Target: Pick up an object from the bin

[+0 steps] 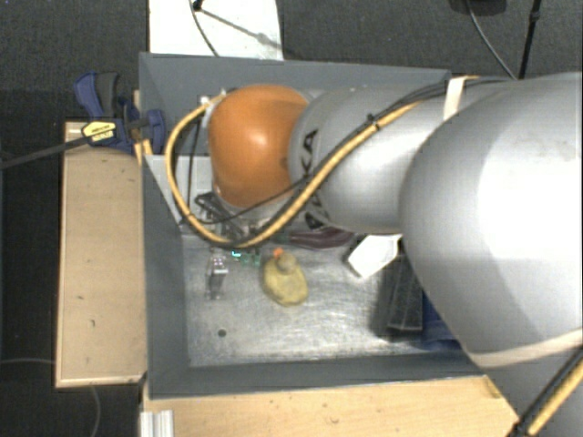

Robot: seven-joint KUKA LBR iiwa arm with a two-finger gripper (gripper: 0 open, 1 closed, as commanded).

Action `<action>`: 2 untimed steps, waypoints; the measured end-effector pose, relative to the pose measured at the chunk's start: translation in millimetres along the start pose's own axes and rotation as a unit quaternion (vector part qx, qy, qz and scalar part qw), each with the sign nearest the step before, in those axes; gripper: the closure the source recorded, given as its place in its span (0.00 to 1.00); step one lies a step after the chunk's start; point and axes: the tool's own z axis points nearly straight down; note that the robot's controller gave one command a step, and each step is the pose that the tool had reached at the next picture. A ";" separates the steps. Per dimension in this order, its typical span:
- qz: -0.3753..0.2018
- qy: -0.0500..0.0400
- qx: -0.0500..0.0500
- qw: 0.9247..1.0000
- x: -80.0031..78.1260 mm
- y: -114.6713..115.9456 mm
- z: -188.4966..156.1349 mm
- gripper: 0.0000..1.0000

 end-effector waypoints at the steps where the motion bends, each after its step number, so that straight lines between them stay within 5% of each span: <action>1: 0.002 -0.004 -0.001 1.000 -2.5 -0.8 -4.6 0.00; 2: 0.025 -0.005 -0.002 1.000 0.9 -64.0 49.9 0.00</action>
Offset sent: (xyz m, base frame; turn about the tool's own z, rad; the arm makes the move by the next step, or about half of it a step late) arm -0.0021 -0.0726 -0.0574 0.0570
